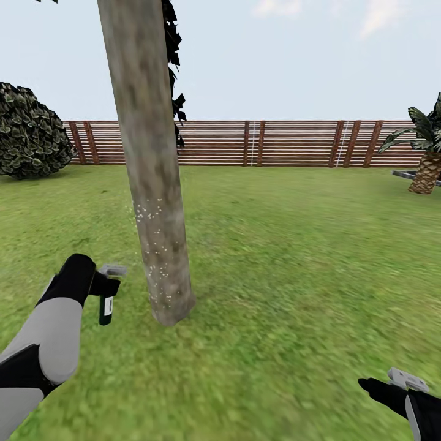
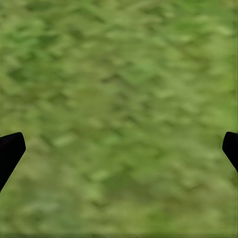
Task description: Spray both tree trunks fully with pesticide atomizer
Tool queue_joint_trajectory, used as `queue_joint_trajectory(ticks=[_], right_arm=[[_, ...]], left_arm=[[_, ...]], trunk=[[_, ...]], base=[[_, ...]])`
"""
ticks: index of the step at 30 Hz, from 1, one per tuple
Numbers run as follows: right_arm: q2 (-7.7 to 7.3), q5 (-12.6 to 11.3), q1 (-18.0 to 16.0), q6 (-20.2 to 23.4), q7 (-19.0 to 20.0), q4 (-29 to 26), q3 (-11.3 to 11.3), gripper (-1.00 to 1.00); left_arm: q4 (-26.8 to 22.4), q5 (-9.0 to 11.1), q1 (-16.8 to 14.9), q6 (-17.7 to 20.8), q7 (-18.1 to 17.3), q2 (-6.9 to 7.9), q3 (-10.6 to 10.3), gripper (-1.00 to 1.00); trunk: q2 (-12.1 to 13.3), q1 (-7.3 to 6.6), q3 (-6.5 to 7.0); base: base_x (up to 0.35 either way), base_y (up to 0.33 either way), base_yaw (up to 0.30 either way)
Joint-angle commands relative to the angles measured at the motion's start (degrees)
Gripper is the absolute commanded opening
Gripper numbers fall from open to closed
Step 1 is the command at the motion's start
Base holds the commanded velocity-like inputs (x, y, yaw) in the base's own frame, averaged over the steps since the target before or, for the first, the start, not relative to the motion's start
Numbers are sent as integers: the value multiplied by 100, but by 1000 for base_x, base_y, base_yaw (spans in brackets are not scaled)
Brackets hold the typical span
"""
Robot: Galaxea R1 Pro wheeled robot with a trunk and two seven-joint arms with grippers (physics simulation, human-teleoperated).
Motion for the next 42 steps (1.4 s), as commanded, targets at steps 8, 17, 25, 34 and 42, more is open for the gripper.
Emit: queue_joint_trajectory(ticks=[8, 17, 25, 34, 42], right_arm=[[13, 68, -5, 20, 50, -8, -21, 100], [43, 71, -6, 20, 44, -8, -22, 100], [47, 69, -6, 20, 58, -309, -28, 100], [47, 69, -6, 20, 50, -888, -39, 100], [47, 68, -3, 20, 50, -888, -39, 100]], left_arm=[[135, -38, 479, -653, -46, 22, 173, -100], [132, -38, 691, -1053, -57, 33, 1074, -100], [138, -8, 741, -1375, -64, 10, 1194, -100], [138, -3, 742, -1368, -72, -1, 1195, -100], [131, -3, 742, -1368, -72, -1, 1322, -100]], trunk=[[-3, -2, -5], [-3, -2, -18], [-3, -2, -19], [-3, -2, -19], [-3, -2, -19]], base=[[0, 0, 0], [0, 0, 73], [0, -19, 5], [0, -272, 76], [0, -290, 226]])
